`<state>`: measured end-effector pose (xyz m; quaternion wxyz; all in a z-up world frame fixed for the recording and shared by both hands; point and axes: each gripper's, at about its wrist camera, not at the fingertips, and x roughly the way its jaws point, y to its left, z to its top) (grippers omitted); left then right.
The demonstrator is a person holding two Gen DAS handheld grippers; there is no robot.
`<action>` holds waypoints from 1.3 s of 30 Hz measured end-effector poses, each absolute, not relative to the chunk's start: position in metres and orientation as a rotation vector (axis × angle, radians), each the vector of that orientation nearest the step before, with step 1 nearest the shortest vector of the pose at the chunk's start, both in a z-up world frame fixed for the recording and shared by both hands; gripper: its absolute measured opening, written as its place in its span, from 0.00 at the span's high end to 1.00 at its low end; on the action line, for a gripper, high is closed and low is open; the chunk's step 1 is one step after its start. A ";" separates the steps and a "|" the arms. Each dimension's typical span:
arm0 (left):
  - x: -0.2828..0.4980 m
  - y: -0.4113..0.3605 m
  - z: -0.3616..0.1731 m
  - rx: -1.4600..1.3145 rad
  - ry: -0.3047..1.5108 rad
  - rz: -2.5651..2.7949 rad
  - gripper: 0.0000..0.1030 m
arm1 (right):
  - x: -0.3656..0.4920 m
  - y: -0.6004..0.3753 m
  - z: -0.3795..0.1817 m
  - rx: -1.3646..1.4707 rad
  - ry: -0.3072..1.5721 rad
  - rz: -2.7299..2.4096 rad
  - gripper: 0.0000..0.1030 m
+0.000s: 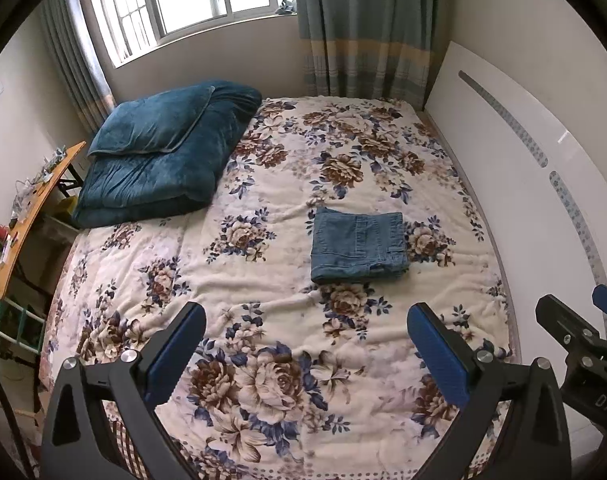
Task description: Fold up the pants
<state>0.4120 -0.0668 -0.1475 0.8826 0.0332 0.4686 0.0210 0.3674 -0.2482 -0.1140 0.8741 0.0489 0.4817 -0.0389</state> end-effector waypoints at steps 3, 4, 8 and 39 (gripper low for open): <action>0.411 -0.067 -0.147 0.062 0.977 0.046 0.00 | 0.365 -0.248 -0.114 0.106 1.007 -0.079 0.04; 0.411 -0.066 -0.147 0.062 0.976 0.047 0.00 | 0.364 -0.249 -0.114 0.109 1.008 -0.078 0.04; 0.408 -0.065 -0.147 0.071 0.974 0.049 0.00 | 0.364 -0.250 -0.113 0.109 1.014 -0.076 0.04; 0.396 -0.063 -0.141 0.090 0.960 0.071 0.00 | 0.360 -0.250 -0.111 0.101 1.023 -0.064 0.04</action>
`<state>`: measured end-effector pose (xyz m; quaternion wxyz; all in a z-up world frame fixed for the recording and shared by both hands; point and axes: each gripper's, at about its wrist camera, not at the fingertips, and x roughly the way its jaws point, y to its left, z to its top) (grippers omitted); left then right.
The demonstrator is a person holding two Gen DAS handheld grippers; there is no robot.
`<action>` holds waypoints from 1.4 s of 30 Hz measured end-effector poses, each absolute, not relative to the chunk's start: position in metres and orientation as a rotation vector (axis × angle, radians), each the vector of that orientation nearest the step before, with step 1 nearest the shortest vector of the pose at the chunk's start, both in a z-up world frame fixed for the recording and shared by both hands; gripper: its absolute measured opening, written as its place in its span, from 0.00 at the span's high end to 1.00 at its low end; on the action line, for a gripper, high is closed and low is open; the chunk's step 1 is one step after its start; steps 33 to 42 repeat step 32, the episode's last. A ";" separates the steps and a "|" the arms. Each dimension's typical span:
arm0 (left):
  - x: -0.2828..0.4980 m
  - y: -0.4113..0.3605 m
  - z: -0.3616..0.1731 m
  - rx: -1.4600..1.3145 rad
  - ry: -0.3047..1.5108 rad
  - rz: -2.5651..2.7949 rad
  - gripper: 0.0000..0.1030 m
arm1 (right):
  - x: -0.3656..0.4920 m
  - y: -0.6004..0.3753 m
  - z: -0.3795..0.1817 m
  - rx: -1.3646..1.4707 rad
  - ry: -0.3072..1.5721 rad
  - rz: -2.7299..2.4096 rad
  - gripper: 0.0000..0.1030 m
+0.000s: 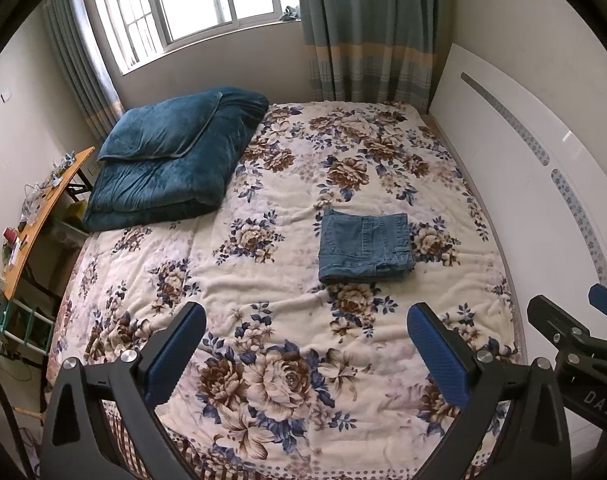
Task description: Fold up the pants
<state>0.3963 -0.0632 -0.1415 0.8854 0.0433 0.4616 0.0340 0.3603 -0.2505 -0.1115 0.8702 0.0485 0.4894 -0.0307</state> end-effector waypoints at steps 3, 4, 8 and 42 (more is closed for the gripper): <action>0.397 -0.063 -0.142 0.086 0.962 0.069 0.00 | 0.359 -0.250 -0.112 0.108 1.030 -0.059 0.04; 0.396 -0.063 -0.142 0.087 0.961 0.071 0.00 | 0.359 -0.250 -0.113 0.110 1.036 -0.056 0.04; 0.396 -0.064 -0.140 0.091 0.959 0.072 0.00 | 0.362 -0.245 -0.114 0.112 1.054 -0.031 0.04; 0.380 -0.063 -0.135 0.086 0.924 0.089 0.00 | 0.362 -0.245 -0.114 0.101 1.048 -0.033 0.04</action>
